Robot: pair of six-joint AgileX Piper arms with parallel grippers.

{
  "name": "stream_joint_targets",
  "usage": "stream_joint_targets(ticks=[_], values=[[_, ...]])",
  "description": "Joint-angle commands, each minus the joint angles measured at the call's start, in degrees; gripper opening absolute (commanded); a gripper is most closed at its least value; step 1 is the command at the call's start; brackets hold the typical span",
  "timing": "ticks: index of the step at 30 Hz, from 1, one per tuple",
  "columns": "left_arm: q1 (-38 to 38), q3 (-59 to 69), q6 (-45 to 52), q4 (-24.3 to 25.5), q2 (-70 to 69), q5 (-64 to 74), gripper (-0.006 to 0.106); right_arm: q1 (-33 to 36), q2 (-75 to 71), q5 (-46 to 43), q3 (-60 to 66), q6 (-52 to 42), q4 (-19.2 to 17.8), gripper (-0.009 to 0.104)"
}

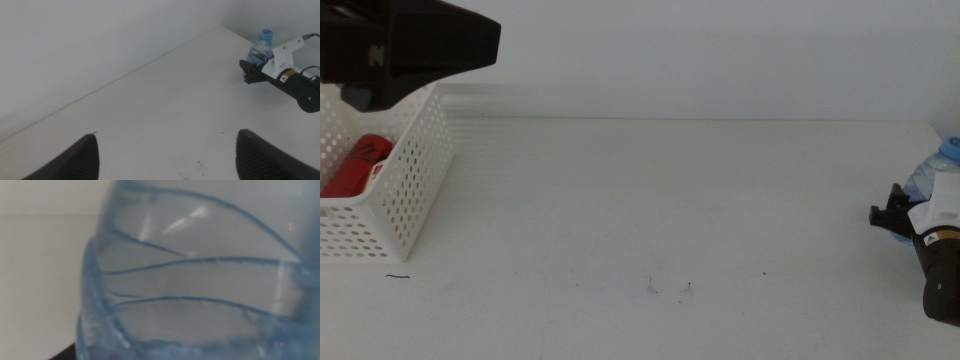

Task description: Use arms to grab the bottles and put them into the dustbin to the left of the table.

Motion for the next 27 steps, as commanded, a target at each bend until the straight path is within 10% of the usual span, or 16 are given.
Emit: stream_joint_targets(ticks=[1,3,21,27], values=[[-0.37,-0.36,-0.19,-0.21,-0.12,-0.65,0.094,-0.43,0.54,-0.55,-0.85,-0.96,0.56,0.019],[-0.37,-0.36,-0.19,-0.10,-0.12,-0.65,0.094,0.41,-0.15,-0.65,-1.35,0.28,0.29,-0.001],[-0.37,-0.36,-0.19,-0.32,-0.12,-0.78,0.094,25.05,10.78,31.48,-47.03,12.36,-23.55,-0.002],[-0.37,-0.36,-0.19,-0.32,-0.12,-0.89,0.094,29.91,17.41,34.45,-56.92,14.25,-24.44,-0.002]])
